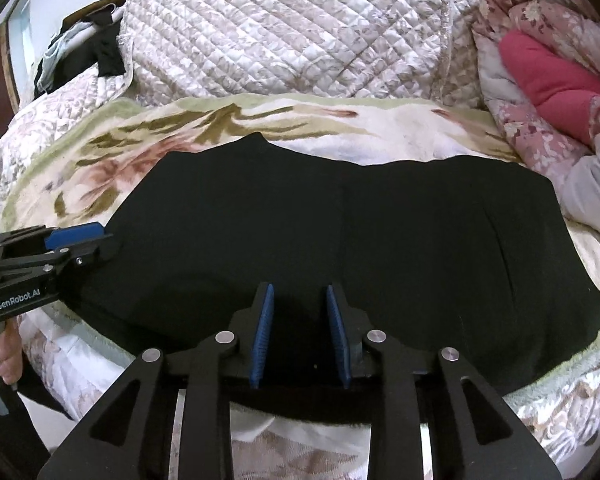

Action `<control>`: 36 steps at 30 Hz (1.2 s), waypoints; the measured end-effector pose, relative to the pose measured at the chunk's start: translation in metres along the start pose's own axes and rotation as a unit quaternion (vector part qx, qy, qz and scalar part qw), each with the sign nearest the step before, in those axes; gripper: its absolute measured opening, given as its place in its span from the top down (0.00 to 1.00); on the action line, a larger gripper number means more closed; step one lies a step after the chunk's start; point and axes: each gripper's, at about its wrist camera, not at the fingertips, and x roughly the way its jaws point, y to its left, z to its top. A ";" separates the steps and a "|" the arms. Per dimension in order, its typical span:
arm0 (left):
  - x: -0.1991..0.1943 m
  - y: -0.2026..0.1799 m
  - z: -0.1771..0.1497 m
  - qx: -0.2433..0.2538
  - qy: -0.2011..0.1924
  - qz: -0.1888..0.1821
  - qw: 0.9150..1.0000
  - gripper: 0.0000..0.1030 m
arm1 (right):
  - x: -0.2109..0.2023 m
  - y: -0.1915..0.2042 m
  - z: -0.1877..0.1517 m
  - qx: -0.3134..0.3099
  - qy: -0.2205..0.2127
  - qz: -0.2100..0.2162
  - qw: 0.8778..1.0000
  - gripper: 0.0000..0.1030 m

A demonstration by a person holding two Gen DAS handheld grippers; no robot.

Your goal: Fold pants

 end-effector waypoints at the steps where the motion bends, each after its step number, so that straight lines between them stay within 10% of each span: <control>1: -0.001 -0.001 -0.001 0.001 0.000 0.002 1.000 0.62 | -0.002 0.001 -0.001 0.000 -0.001 -0.002 1.000 0.73; 22: -0.013 -0.007 -0.022 0.001 -0.009 0.004 1.000 0.62 | -0.017 -0.028 -0.011 0.067 -0.014 -0.052 0.996 0.73; 29: -0.013 -0.007 -0.023 -0.003 -0.010 0.003 1.000 0.62 | -0.038 -0.087 -0.019 0.206 -0.051 -0.042 0.976 0.71; 36: -0.013 -0.005 -0.023 -0.007 -0.009 -0.003 1.000 0.62 | -0.075 -0.140 -0.030 0.317 -0.128 -0.063 0.938 0.46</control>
